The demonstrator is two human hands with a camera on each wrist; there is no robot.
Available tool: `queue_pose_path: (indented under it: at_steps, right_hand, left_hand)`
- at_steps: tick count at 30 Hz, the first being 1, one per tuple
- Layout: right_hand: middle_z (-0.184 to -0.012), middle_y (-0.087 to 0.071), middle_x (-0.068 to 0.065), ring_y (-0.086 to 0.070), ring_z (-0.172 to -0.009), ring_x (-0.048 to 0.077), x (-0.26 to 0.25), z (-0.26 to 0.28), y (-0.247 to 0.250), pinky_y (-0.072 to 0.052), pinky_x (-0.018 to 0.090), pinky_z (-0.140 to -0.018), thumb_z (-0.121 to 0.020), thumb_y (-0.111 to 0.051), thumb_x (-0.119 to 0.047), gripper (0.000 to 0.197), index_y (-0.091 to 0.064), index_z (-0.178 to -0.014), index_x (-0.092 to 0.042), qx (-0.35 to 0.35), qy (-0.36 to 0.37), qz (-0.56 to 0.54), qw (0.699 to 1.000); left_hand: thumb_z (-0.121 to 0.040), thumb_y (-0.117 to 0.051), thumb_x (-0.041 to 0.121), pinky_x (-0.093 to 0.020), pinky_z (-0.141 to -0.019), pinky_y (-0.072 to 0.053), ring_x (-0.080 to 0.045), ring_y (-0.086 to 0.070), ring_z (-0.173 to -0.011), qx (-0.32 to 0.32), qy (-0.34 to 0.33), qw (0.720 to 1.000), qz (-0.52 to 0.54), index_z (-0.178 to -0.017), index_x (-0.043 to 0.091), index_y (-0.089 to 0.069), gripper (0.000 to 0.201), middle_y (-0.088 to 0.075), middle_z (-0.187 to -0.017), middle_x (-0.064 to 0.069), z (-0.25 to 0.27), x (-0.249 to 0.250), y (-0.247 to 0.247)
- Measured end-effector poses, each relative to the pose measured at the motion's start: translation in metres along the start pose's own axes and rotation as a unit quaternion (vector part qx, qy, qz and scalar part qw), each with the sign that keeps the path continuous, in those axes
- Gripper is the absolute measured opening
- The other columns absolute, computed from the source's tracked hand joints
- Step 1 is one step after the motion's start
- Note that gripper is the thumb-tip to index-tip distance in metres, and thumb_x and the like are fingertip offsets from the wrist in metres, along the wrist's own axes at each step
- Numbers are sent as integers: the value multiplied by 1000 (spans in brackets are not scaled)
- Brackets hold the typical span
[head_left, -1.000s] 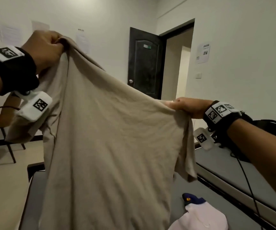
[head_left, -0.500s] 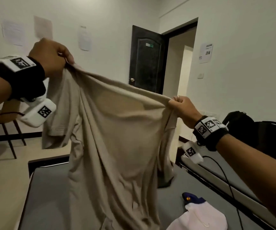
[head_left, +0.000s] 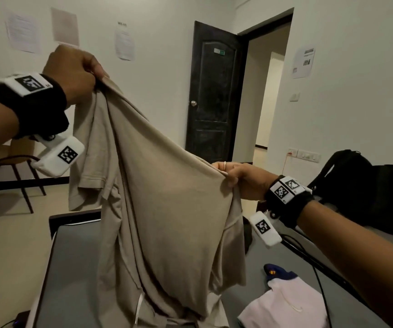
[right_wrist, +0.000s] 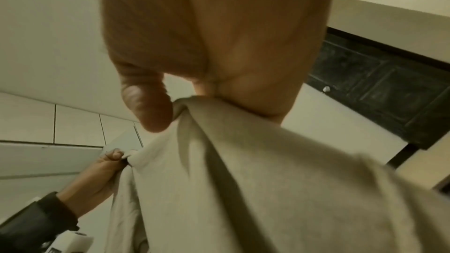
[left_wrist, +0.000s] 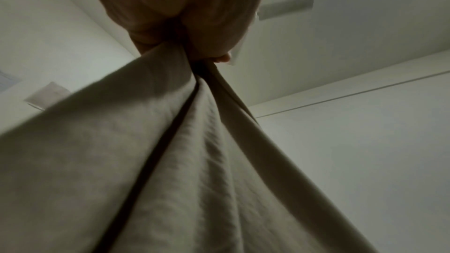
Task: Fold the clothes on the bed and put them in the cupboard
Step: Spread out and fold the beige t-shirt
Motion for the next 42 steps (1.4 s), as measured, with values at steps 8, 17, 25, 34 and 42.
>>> queue_pose_path:
  at_steps: [8,17,25,34,42]
  right_hand:
    - [-90,-63,9,-62,-76,18,11,-6,-15,-55,29,-70,-97,-50,-19,20,-67,-100,-9,41,-25,-84,995]
    - [-55,-52,-3,-37,-35,2,31,-2,-50,-29,14,-32,-90,-30,10,49,-66,-112,-14,-218,-101,-27,970]
    - [-51,-43,-2,-38,-41,8,46,-5,-84,-39,19,-44,-77,-48,2,26,-62,-66,-16,-264,-149,70,950]
    - [-120,-63,25,-66,-100,32,23,-1,-26,-60,39,-75,-84,-78,-34,57,-55,-130,-9,56,-54,144,987]
    - [-103,-62,5,-62,-92,17,8,-8,-7,-56,32,-81,-85,-63,5,54,-50,-122,-32,239,5,413,879]
  left_hand:
    - [-84,-67,5,-23,-88,-44,-24,-65,-101,40,-36,998,-37,-106,12,-73,24,-72,-107,-14,3,-4,0]
    - [-80,-65,1,-1,-73,-44,-13,-64,-97,21,-35,998,-40,-103,14,-74,27,-74,-102,-9,10,-12,-5]
    - [-76,-56,-4,-19,-89,-46,-22,-65,-102,-10,-39,996,-80,-101,15,-75,36,-73,-103,-9,13,-20,-3]
    - [-77,-52,-10,-35,-96,-44,-35,-59,-111,-55,-2,985,-161,-111,12,-75,47,-70,-113,-17,19,-34,13]
    - [-83,-55,-2,-46,-85,-43,-46,-55,-104,-151,-49,936,-316,-93,7,-66,17,-61,-111,-29,20,-34,1]
Point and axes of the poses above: each hand's wrist, its own z-axis away from the middle knuckle, its own y-axis out of the back of the hand, x = y × z, the point moved 3 cm from there along -z, towards the middle knuckle
